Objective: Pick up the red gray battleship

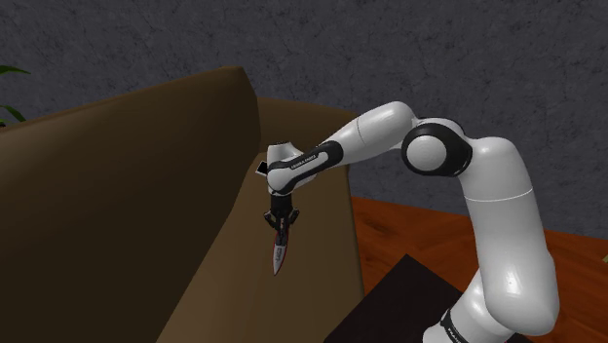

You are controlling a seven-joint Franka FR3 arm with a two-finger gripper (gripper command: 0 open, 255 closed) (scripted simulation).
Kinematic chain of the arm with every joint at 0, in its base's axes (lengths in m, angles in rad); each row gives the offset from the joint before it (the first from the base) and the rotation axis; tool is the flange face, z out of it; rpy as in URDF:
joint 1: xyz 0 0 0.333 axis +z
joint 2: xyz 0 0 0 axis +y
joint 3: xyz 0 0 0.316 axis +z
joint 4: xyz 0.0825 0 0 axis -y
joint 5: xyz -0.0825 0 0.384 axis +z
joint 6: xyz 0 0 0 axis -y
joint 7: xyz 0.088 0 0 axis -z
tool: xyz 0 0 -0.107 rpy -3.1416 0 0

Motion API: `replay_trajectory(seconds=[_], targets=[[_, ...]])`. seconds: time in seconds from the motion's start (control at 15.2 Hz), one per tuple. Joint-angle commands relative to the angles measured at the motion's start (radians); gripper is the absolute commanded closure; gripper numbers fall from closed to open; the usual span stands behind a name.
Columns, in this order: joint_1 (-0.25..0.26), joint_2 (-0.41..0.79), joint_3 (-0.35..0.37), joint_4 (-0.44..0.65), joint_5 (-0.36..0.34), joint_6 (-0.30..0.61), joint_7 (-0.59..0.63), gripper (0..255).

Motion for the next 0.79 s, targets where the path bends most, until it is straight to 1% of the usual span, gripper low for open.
replay_trajectory(seconds=[0.0, 0.07, 0.73], targets=[[0.0, 0.0, 0.0, 0.0, 0.0, 0.0, 0.0, 255], [0.0, 0.0, 0.0, -0.001, 0.0, 0.001, 0.0, 255], [-0.004, -0.085, 0.005, 0.008, 0.006, -0.093, 0.002, 255]])
